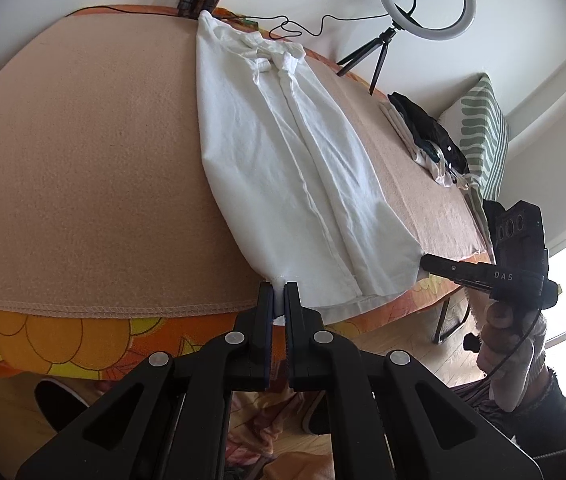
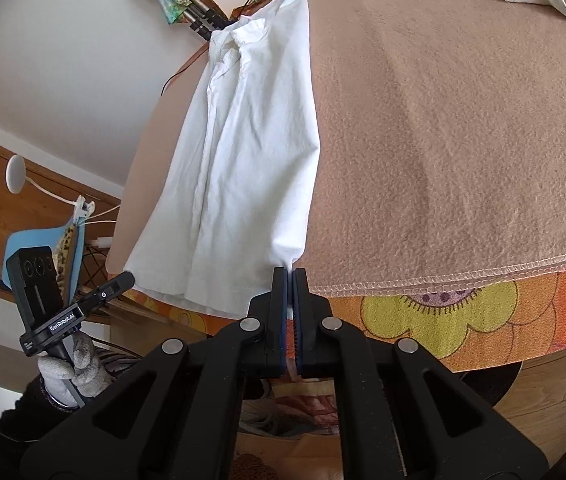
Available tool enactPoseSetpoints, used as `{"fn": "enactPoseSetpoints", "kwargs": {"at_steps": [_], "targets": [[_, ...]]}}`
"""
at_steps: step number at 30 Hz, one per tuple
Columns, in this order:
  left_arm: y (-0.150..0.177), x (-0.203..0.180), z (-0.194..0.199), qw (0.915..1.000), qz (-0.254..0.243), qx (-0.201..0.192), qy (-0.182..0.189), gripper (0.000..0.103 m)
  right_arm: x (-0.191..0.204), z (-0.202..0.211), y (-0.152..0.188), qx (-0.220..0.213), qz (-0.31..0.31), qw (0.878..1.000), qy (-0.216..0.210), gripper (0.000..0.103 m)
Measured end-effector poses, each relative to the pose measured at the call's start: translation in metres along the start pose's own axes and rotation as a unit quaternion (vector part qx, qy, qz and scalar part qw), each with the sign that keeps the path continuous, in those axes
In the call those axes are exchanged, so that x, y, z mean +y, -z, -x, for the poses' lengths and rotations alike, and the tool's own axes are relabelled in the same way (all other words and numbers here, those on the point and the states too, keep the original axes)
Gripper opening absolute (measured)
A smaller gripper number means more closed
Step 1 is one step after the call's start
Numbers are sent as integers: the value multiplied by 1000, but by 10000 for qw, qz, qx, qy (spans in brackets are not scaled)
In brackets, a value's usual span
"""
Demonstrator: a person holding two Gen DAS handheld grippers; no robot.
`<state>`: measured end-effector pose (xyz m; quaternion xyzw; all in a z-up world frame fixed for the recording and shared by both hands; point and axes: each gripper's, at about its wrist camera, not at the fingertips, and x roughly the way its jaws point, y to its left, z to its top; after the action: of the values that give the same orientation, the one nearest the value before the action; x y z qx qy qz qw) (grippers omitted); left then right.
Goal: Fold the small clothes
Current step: 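Lift the hem and fold it toward the collar with both tools, then open both tools and release the folded hem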
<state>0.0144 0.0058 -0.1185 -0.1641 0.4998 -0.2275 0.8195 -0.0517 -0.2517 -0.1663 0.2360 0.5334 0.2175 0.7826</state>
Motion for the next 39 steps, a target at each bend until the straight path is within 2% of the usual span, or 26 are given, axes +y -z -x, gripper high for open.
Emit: {"fn": "enactPoseSetpoints", "kwargs": {"at_steps": [5,13,23,28,36,39], "targets": [[-18,-1,6,9998,48,-169,50,4,5,7,-16,-166,-122,9995,-246,3],[-60,5,2,9988,207,-433,36,4,18,12,-66,-455,-121,9986,-242,3],[-108,33,-35,9978,515,-347,-227,4,12,-31,-124,-377,-269,9989,-3,3],[-119,44,-54,9976,560,-235,-321,4,4,-54,-141,-236,-358,9990,87,3],[-126,52,-71,9973,593,-116,-416,4,-5,-70,-151,-135,-441,9988,158,3],[-128,46,-69,9974,330,-273,-574,4,-4,-70,-153,-222,-400,9988,174,4]]}}
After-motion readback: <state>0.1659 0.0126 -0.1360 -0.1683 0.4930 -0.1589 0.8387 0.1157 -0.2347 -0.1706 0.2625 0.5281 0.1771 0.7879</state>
